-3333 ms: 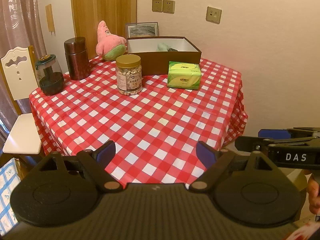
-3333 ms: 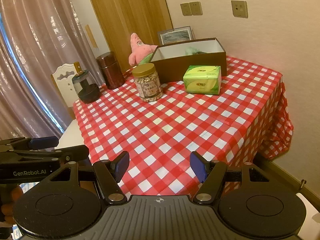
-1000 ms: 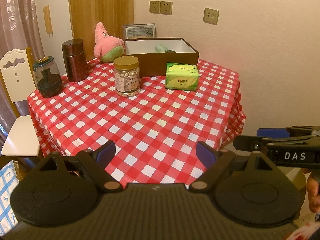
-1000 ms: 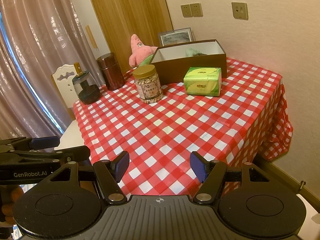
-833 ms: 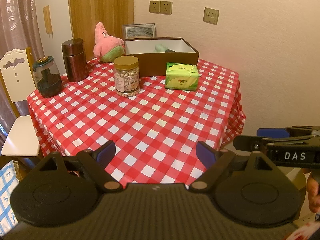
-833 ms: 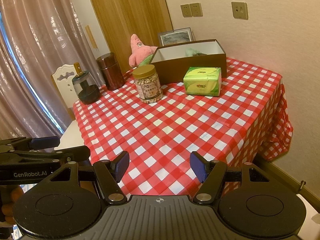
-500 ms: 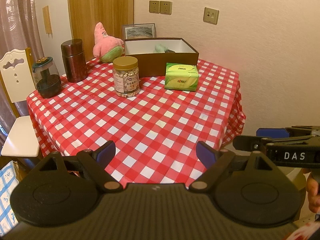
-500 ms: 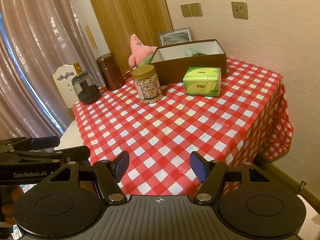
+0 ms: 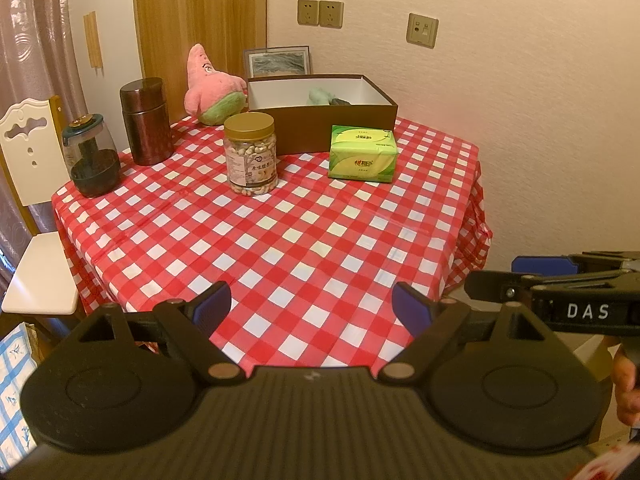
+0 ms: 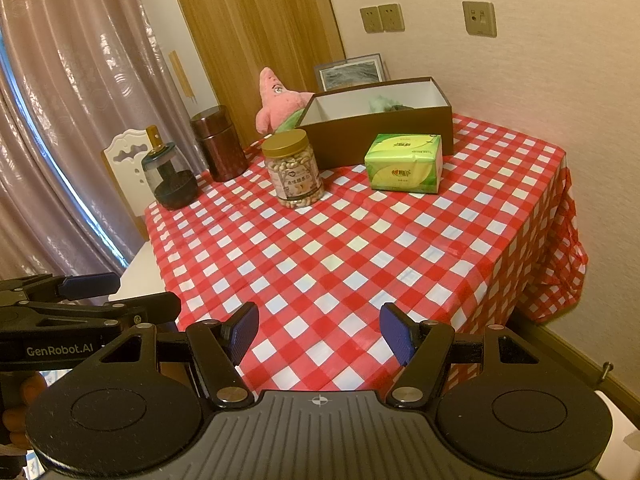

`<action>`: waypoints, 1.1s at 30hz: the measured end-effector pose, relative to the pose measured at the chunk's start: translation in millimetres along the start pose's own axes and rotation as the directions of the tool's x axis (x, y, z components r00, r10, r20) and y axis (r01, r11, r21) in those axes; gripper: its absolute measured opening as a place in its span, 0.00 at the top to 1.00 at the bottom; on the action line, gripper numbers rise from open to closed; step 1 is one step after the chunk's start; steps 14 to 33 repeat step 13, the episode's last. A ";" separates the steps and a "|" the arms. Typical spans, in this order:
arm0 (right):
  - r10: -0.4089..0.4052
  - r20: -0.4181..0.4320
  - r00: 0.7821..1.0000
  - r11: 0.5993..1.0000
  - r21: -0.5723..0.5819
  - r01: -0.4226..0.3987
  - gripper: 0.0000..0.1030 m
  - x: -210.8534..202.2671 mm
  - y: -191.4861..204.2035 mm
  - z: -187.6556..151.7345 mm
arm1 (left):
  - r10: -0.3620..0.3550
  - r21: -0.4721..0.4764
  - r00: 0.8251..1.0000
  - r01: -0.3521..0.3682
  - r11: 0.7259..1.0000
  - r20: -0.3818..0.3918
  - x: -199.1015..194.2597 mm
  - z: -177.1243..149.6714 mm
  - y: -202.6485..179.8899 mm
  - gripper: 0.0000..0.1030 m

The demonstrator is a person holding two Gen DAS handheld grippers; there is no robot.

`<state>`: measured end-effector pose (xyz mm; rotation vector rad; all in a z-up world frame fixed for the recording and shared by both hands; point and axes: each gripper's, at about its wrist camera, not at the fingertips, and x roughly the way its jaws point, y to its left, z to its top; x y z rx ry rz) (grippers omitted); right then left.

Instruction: Organize soft objects

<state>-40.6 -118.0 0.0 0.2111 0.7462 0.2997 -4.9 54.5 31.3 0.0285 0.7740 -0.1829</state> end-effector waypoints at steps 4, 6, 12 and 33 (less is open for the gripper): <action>0.000 0.000 1.000 1.000 0.000 0.000 0.35 0.3 0.6 0.1 | 0.000 0.000 1.000 0.000 1.000 0.000 0.4 0.1 0.1 0.16; -0.001 0.001 1.000 1.000 0.000 0.001 0.35 0.2 0.4 -0.1 | 0.000 0.000 1.000 0.000 1.000 0.000 0.7 0.2 0.1 0.16; -0.001 0.000 1.000 1.000 0.001 0.001 0.35 0.3 1.0 -0.2 | -0.001 0.001 1.000 0.001 1.000 0.003 0.4 0.3 -0.4 0.16; 0.000 0.000 1.000 1.000 0.001 0.000 0.35 0.5 1.4 -0.3 | 0.000 0.001 1.000 0.000 1.000 0.003 0.5 0.6 -1.0 0.16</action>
